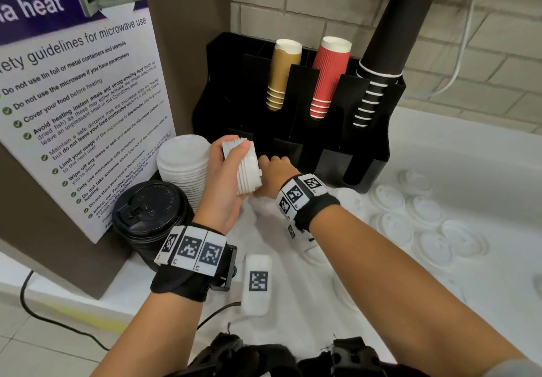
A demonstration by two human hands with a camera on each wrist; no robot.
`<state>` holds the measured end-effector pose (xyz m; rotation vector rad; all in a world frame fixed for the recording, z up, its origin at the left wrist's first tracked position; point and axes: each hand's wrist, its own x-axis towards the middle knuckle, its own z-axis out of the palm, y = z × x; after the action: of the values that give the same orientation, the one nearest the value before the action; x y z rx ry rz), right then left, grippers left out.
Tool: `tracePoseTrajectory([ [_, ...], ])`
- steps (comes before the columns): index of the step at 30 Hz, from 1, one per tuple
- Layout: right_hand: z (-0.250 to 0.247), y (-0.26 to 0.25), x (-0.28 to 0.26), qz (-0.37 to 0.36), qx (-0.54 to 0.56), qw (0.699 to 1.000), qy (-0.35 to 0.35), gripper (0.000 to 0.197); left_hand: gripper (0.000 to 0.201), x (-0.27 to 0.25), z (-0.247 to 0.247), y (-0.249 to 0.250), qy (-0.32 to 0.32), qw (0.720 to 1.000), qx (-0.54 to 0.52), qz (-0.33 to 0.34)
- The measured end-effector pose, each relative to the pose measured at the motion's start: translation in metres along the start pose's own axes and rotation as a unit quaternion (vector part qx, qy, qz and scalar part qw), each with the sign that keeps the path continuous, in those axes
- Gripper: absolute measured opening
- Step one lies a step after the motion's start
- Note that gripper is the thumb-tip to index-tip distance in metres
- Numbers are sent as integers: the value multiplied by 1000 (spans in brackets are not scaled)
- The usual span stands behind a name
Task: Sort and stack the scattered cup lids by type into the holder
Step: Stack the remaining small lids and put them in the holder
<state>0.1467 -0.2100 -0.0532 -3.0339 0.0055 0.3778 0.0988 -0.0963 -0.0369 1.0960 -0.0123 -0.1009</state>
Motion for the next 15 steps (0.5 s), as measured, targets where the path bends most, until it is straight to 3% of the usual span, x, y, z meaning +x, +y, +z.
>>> tracePoseTrajectory([
  [3, -7, 12, -10, 28, 109, 993, 30, 71, 13, 0, -1, -1, -9, 1000, 1, -1],
  [5, -15, 27, -19, 43, 224, 972, 55, 66, 13, 0, 0, -2, -8, 1000, 0, 0],
  [7, -21, 40, -31, 34, 383, 921, 63, 60, 14, 0, 0, -3, -7, 1000, 3, -2],
  [9, -23, 47, -47, -7, 530, 847, 45, 55, 16, 0, 1, -6, -10, 1000, 7, -5],
  [11, -24, 50, -61, -69, 596, 799, 29, 53, 18, 0, 2, -9, -20, 1000, 14, -12],
  [13, -24, 50, -71, -113, 597, 793, 37, 51, 21, -1, 4, -12, -44, 998, 18, -27],
  [15, -24, 48, -77, -131, 576, 806, 49, 46, 27, -3, 7, -13, -71, 997, 16, -41],
])
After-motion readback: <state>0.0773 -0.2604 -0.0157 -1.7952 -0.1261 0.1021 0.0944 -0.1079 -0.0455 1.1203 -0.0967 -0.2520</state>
